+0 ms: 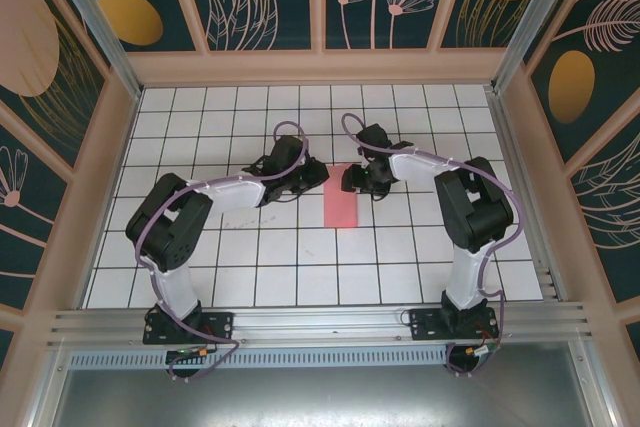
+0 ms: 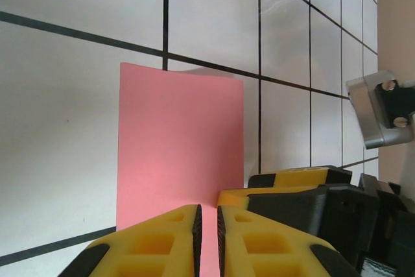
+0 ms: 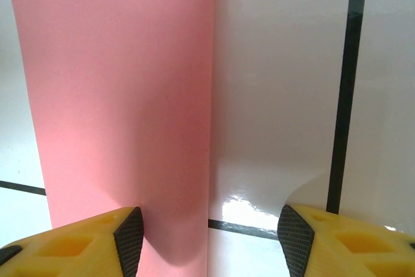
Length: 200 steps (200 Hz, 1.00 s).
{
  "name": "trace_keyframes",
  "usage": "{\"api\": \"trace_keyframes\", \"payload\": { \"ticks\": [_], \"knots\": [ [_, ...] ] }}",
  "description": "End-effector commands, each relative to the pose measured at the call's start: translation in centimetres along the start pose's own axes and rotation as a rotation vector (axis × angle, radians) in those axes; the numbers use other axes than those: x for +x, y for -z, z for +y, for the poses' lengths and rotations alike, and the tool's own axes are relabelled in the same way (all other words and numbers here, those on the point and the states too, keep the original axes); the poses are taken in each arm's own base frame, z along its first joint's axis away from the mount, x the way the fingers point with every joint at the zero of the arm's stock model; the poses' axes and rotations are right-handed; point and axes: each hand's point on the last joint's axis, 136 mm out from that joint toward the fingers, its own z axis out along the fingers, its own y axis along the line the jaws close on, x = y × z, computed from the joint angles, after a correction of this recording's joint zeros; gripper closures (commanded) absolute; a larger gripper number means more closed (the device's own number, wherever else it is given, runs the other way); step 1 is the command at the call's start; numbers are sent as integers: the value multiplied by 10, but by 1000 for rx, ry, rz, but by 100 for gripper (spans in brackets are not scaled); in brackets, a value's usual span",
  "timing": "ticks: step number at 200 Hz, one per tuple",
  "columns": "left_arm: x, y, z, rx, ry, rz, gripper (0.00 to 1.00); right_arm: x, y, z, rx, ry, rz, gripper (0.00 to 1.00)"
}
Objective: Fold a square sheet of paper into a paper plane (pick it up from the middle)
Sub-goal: First fold in half a square sheet of paper at the center of the table.
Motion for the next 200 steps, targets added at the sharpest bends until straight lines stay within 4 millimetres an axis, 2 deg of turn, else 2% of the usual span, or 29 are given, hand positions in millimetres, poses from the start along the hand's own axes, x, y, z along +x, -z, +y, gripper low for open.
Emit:
{"api": "trace_keyframes", "payload": {
  "ticks": [1, 46, 60, 107, 176, 200],
  "knots": [
    [7, -7, 4, -2, 15, 31, 83, 13, -11, -22, 98, -22, 56, 38],
    [7, -7, 8, -16, 23, 26, 84, 14, -13, -24, 102, -27, 56, 39],
    [4, -3, 13, -38, 33, 0, 84, 14, -12, -23, 99, -29, 53, 42],
    [1, 0, 15, -51, 36, -26, 84, 16, -15, -25, 105, -23, 69, 39],
    [6, -7, 9, -18, 22, 16, 84, 16, -18, -27, 116, -2, 78, 38],
    [11, -13, 2, 25, 13, 57, 86, 17, -18, -29, 125, 4, 81, 38]
  ]
}}
